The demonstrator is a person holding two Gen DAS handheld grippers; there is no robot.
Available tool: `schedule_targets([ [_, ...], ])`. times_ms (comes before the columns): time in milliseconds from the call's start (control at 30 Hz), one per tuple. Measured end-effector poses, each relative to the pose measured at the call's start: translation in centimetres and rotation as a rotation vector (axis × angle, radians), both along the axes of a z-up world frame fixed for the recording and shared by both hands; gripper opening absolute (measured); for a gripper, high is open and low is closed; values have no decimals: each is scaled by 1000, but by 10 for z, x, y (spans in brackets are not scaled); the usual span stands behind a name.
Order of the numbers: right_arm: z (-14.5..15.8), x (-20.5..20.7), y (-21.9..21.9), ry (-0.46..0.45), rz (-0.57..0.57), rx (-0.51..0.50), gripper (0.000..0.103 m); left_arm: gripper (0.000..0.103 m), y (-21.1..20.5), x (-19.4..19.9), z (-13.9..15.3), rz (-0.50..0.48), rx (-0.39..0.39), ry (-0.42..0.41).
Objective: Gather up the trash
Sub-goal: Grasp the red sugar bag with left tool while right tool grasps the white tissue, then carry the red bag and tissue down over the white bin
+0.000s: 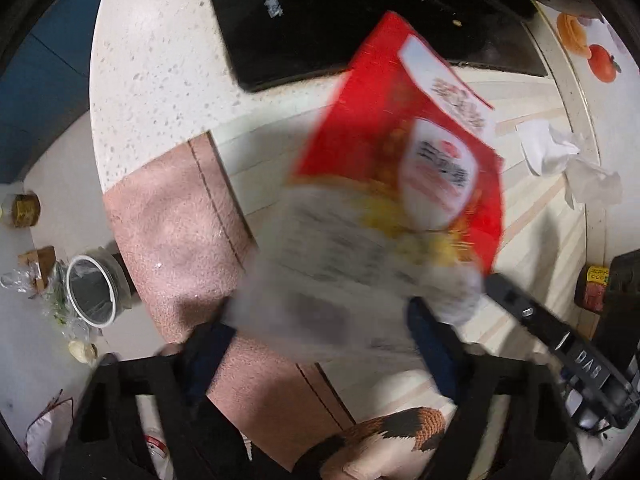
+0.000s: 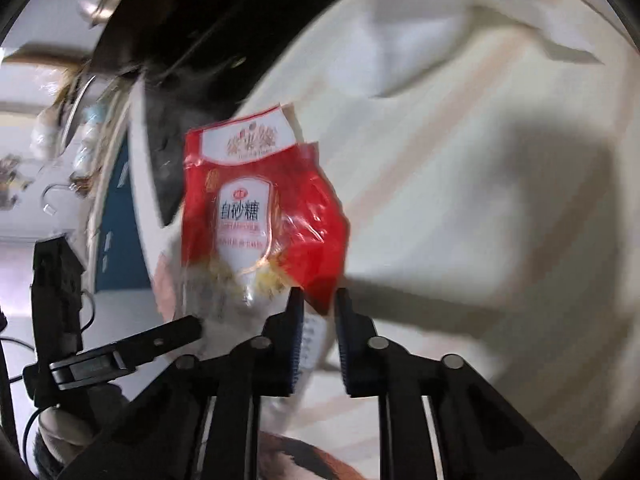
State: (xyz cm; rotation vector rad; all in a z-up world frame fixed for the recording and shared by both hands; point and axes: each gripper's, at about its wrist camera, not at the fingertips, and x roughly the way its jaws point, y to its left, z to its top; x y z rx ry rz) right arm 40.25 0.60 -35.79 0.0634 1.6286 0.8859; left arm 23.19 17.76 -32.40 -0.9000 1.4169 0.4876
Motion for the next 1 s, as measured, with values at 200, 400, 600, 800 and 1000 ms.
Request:
schedule_targets([
  [200, -1, -20, 18, -24, 80, -15, 8, 12, 2, 7, 28, 57, 41, -62],
  [400, 53, 15, -23, -166, -171, -2, 83, 6, 10, 17, 53, 87, 142, -115],
  [600, 88, 79, -56, -280, -458, 62, 88, 5, 18, 16, 65, 104, 227, -123],
  [800, 66, 125, -40, -253, -547, -19, 17, 5, 17, 15, 75, 105, 301, -119],
  [1000, 97, 97, -29, -387, -460, -21, 3, 4, 15, 2, 104, 95, 359, -174],
])
